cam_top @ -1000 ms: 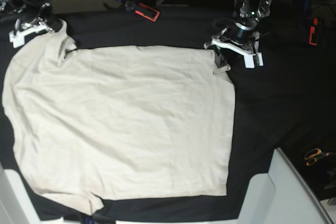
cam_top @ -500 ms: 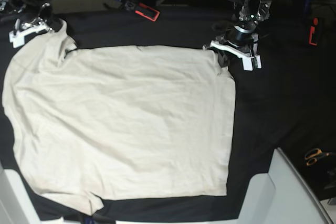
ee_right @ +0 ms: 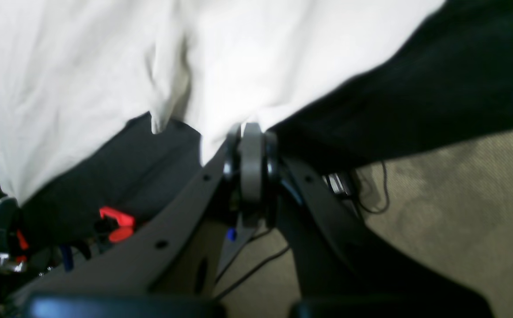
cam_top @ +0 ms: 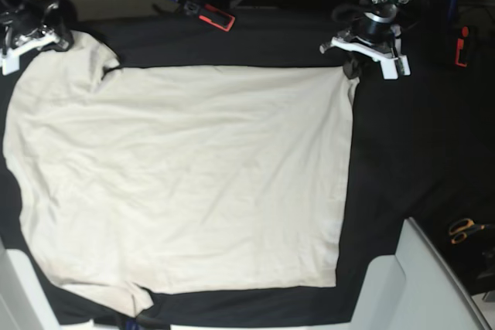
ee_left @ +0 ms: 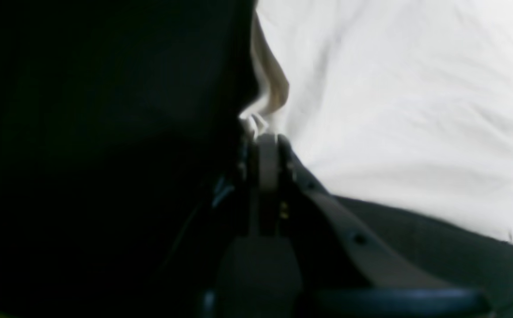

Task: Fold the T-shirt properly
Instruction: 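Pull the grasped shirt edge outward with both grippers to flatten it, then lift the shirt edge and fold it over toward the hem with both grippers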

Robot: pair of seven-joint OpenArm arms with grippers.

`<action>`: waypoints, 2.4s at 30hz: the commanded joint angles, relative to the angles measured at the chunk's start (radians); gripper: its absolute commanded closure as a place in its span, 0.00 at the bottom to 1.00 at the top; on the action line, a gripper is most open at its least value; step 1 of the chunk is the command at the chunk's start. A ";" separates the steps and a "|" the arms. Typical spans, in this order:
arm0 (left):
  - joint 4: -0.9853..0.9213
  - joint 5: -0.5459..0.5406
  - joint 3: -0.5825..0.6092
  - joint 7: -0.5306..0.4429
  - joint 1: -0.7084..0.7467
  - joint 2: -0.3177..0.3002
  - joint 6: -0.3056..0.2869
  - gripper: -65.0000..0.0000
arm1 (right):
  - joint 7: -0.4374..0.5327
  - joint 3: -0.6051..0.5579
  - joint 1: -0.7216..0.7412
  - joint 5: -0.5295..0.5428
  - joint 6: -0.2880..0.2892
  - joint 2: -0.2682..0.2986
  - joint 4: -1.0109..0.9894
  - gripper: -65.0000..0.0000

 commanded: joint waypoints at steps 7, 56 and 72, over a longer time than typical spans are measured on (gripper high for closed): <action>0.093 -0.001 -0.004 -0.018 0.088 -0.010 0.003 1.00 | -0.066 0.005 -0.026 0.017 0.004 0.009 0.023 1.00; 0.185 0.004 -0.066 0.414 -0.127 -0.007 0.005 1.00 | -0.235 -0.006 0.244 0.008 -0.079 0.139 0.022 1.00; 0.025 0.005 -0.055 0.483 -0.323 -0.007 0.005 1.00 | -0.206 -0.061 0.478 0.008 -0.079 0.246 -0.259 1.00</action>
